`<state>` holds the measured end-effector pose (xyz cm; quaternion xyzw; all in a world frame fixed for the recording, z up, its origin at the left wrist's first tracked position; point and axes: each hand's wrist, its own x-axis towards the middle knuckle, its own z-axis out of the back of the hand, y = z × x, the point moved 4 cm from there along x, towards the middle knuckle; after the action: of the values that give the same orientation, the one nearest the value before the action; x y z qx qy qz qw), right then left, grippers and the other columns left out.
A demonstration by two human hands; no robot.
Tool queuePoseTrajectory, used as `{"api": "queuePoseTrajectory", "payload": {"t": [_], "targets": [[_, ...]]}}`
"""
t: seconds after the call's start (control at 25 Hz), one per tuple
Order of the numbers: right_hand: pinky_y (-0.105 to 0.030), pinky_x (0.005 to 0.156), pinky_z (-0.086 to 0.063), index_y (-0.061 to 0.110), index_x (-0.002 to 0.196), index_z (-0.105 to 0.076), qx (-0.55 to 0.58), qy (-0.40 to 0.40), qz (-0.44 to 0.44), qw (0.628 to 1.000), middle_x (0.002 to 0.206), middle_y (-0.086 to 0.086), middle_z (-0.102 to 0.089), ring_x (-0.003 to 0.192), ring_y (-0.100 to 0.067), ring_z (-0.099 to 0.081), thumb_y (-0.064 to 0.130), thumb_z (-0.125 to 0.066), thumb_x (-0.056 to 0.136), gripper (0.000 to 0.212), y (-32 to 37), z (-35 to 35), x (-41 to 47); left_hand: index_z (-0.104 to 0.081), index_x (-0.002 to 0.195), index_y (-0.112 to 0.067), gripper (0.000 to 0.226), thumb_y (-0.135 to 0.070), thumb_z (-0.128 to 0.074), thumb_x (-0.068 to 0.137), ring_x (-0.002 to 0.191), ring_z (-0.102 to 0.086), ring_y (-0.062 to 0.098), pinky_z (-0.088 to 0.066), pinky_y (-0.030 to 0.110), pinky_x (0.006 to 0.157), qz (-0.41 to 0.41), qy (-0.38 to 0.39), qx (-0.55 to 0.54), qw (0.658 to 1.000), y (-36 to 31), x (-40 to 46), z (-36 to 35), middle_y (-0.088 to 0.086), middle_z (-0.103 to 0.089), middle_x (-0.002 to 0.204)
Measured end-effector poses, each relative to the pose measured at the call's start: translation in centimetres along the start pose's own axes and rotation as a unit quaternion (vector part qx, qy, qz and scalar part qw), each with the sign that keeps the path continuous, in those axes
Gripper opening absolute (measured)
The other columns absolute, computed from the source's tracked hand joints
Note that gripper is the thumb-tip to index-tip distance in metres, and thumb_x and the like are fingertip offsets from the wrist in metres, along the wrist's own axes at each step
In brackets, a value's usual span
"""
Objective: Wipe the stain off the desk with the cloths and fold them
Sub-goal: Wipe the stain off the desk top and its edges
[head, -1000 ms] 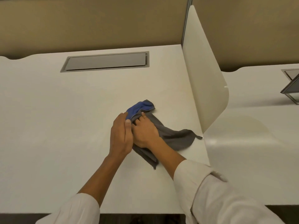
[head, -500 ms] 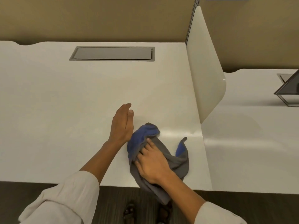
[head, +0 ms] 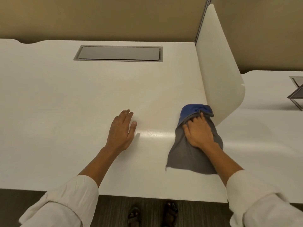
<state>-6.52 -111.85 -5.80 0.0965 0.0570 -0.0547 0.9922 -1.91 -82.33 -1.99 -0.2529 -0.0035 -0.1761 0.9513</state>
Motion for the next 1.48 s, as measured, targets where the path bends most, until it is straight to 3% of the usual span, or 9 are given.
{"api": "queuePoseTrajectory", "payload": {"t": [0.12, 0.28, 0.52, 0.72, 1.0, 1.12, 1.24, 1.4, 1.48], "targets": [[-0.051, 0.115, -0.025, -0.003, 0.119, -0.062, -0.004, -0.042, 0.001, 0.999, 0.123, -0.026, -0.062, 0.115, -0.039, -0.053, 0.028, -0.041, 0.098, 0.043, -0.2, 1.2, 4.7, -0.043, 0.143, -0.008, 0.054, -0.037, -0.030, 0.100, 0.144, -0.031, 0.024, -0.025, 0.044, 0.117, -0.001, 0.007, 0.022, 1.000, 2.3, -0.3, 0.7, 0.010, -0.040, 0.152], [-0.053, 0.118, -0.019, 0.001, 0.116, -0.063, -0.050, -0.037, 0.004, 0.998, 0.121, -0.023, -0.064, 0.115, -0.037, -0.054, 0.032, -0.035, 0.100, 0.045, 1.2, 2.0, 10.1, -0.043, 0.143, -0.008, 0.061, -0.044, -0.023, 0.098, 0.144, -0.030, 0.024, -0.026, 0.047, 0.117, -0.002, 0.016, 0.038, 0.999, 5.2, -0.7, 1.7, 0.010, -0.040, 0.153], [-0.054, 0.118, -0.019, 0.004, 0.116, -0.063, -0.082, -0.011, 0.079, 0.993, 0.118, -0.020, -0.066, 0.112, -0.036, -0.054, 0.034, -0.030, 0.101, 0.047, 10.0, 0.4, 12.6, -0.039, 0.145, -0.007, 0.062, -0.045, -0.023, 0.098, 0.145, -0.028, 0.023, -0.023, 0.046, 0.118, -0.009, 0.029, 0.026, 0.999, 7.7, -0.4, 2.4, 0.009, -0.036, 0.155], [-0.053, 0.119, -0.016, 0.005, 0.131, -0.055, -0.080, 0.007, 0.146, 0.986, 0.130, -0.017, -0.061, 0.124, -0.036, -0.048, 0.038, -0.028, 0.101, 0.052, 19.0, -1.6, 8.5, -0.036, 0.147, -0.007, 0.059, -0.040, -0.028, 0.099, 0.145, -0.028, 0.023, -0.023, 0.044, 0.119, -0.001, 0.006, -0.007, 1.000, 9.1, -0.7, 4.1, 0.010, -0.035, 0.155], [-0.053, 0.117, -0.020, 0.008, 0.129, -0.058, 0.010, -0.026, 0.253, 0.967, 0.120, -0.013, -0.068, 0.120, -0.033, -0.051, 0.033, -0.041, 0.098, 0.044, 27.8, -5.0, -5.3, -0.038, 0.146, -0.004, 0.057, -0.036, -0.027, 0.099, 0.143, -0.032, 0.027, -0.021, 0.037, 0.118, -0.009, 0.004, -0.029, 1.000, 7.9, -1.0, 5.3, 0.013, -0.038, 0.153], [-0.045, 0.122, -0.011, 0.010, 0.135, -0.053, 0.029, -0.010, 0.220, 0.975, 0.132, -0.009, -0.062, 0.127, -0.027, -0.049, 0.033, -0.041, 0.098, 0.045, 25.3, -4.8, -9.9, -0.039, 0.145, -0.005, 0.057, -0.036, -0.026, 0.099, 0.143, -0.033, 0.026, -0.022, 0.038, 0.118, -0.022, 0.009, -0.026, 0.999, 6.7, -1.3, 5.0, 0.012, -0.039, 0.153], [-0.046, 0.122, -0.014, 0.013, 0.129, -0.059, 0.026, 0.000, 0.136, 0.990, 0.132, -0.009, -0.062, 0.126, -0.027, -0.050, 0.034, -0.042, 0.093, 0.045, 18.6, -3.8, -11.8, -0.040, 0.145, -0.006, 0.057, -0.037, -0.027, 0.099, 0.143, -0.032, 0.025, -0.022, 0.039, 0.118, -0.033, 0.018, -0.022, 0.999, 5.1, -1.3, 4.2, 0.011, -0.039, 0.152], [-0.051, 0.110, -0.032, 0.003, 0.097, -0.070, 0.010, -0.039, -0.003, 0.999, 0.100, -0.018, -0.069, 0.099, -0.035, -0.062, 0.024, -0.048, 0.090, 0.031, 7.9, -1.6, -9.6, -0.039, 0.145, -0.005, 0.057, -0.037, -0.026, 0.100, 0.144, -0.031, 0.023, -0.023, 0.040, 0.118, -0.052, 0.032, -0.015, 0.998, 3.3, -0.7, 2.9, 0.011, -0.039, 0.153], [-0.053, 0.110, -0.033, -0.001, 0.093, -0.069, 0.001, -0.046, -0.037, 0.998, 0.095, -0.022, -0.069, 0.094, -0.037, -0.061, 0.025, -0.045, 0.092, 0.035, 4.0, -0.9, -6.7, -0.040, 0.145, -0.005, 0.056, -0.036, -0.026, 0.100, 0.144, -0.031, 0.023, -0.023, 0.038, 0.118, -0.051, 0.032, -0.020, 0.998, 2.5, -0.1, 2.2, 0.011, -0.039, 0.153]]}}
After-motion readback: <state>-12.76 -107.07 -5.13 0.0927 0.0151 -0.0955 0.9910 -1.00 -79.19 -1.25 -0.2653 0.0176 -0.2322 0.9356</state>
